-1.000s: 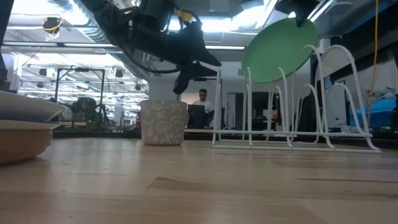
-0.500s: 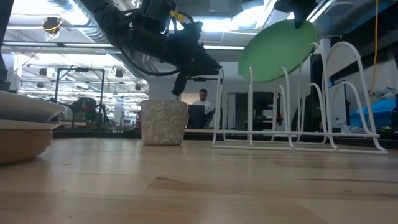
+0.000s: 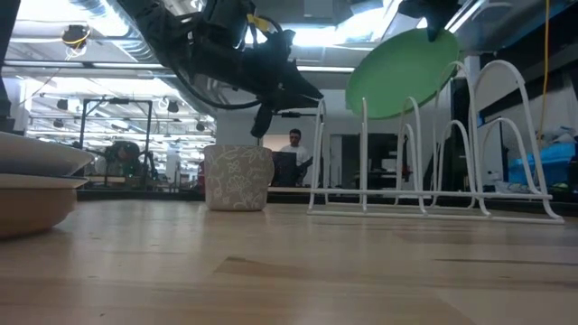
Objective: Sort dishes
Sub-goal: Put the green plate in the dish rack
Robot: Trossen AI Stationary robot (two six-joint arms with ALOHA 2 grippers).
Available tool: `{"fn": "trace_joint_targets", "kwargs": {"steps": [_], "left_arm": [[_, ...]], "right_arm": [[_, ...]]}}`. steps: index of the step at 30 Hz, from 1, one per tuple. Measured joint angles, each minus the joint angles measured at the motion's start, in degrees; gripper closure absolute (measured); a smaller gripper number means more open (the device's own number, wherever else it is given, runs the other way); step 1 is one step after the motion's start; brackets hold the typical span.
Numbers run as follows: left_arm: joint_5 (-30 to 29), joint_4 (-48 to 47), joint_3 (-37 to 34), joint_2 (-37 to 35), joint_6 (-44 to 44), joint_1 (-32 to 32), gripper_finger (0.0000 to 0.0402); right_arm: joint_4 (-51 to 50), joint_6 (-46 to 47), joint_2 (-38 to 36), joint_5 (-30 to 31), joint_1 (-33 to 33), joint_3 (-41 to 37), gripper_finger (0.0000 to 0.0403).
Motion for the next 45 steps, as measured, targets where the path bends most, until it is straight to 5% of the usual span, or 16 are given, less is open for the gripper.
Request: {"fn": "trace_joint_targets", "kwargs": {"steps": [10,22,30,45], "left_arm": [[6.8,-2.0,0.0,0.0,6.1,-2.0,0.0295],[6.9,-1.8,0.2,3.2,8.8,-2.5,0.033],[-0.2,3.1,-0.1,3.6,10.9,-4.5,0.0395],[-9.6,2.3,-0.1,3.5,15.4,-6.0,0.04]], "right_arm": [[-0.1,-0.2,0.0,0.0,0.0,0.0,0.0391],[0.0,-0.1,0.0,-1.9,0.0,0.0,0.0391],[0.0,-0.2,0.0,-2.1,0.0,0.0,0.0391],[0.0,-1.0,0.0,-1.3,0.0,2.5,0.0391]]}}
